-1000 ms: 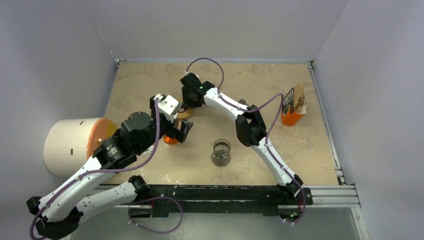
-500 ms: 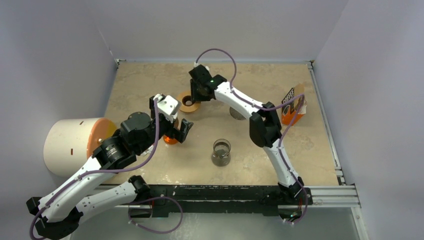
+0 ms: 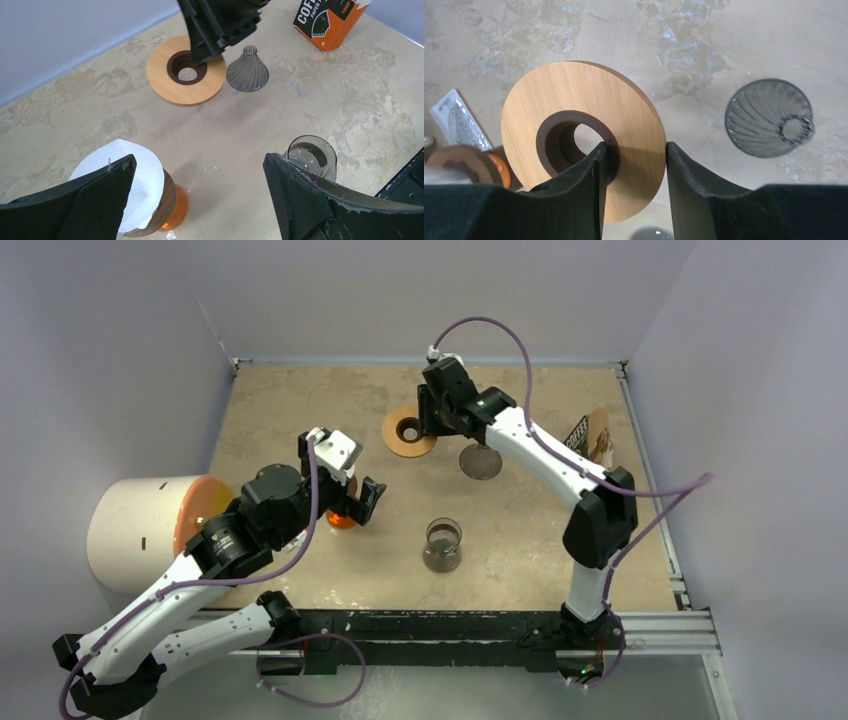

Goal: Place the coffee filter in the dripper
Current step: Pick up the dripper holder from the center of the board, then place the dripper holder onto the coffee server.

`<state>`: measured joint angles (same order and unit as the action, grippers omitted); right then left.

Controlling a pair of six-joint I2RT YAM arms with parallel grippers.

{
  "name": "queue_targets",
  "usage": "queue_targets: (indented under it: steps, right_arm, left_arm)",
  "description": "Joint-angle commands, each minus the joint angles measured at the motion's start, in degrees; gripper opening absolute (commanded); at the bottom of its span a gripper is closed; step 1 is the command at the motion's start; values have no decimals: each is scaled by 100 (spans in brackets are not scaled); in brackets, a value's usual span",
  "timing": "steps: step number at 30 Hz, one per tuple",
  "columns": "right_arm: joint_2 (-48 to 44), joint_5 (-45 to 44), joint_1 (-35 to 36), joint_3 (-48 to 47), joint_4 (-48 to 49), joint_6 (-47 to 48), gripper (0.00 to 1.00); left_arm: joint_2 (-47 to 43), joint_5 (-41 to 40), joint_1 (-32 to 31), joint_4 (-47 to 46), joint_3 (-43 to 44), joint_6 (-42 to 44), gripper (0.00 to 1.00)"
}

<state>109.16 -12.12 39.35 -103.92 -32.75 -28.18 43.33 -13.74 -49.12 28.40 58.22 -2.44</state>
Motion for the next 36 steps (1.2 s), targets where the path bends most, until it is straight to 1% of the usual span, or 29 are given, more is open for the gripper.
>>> queue_targets:
  steps: [1, 9, 13, 18, 23, 29, 32, 36]
  right_arm:
    - [-922, -123, 27, 523, 65, 294, 0]
    - [-2308, 356, 21, 1759, -262, 495, 0]
    - [-2843, 313, 27, 2161, -484, 652, 0]
    - [-3353, 627, 25, 2575, -719, 777, 0]
    - [-3697, 1091, 37, 2885, -884, 926, 0]
    - [-3898, 1411, 134, 3218, -1116, 1106, 0]
    - [-3990, 1463, 235, 3378, -1094, 1114, 0]
    - [-4055, 1739, 336, 3578, -883, 1060, 0]
  left_arm:
    - [6, -84, 34, -78, 23, -64, 99]
    - [86, -145, 34, -87, 33, -139, 99]
    - [131, -126, 34, -89, 32, -143, 100]
    - [208, -112, 34, -89, 34, -143, 100]
    - [245, -112, 30, -89, 23, -130, 100]
    - [296, -113, 34, -89, 27, -117, 100]
    - [315, -105, 30, -89, 28, -112, 100]
    - [338, -78, 34, -89, 32, -116, 100]
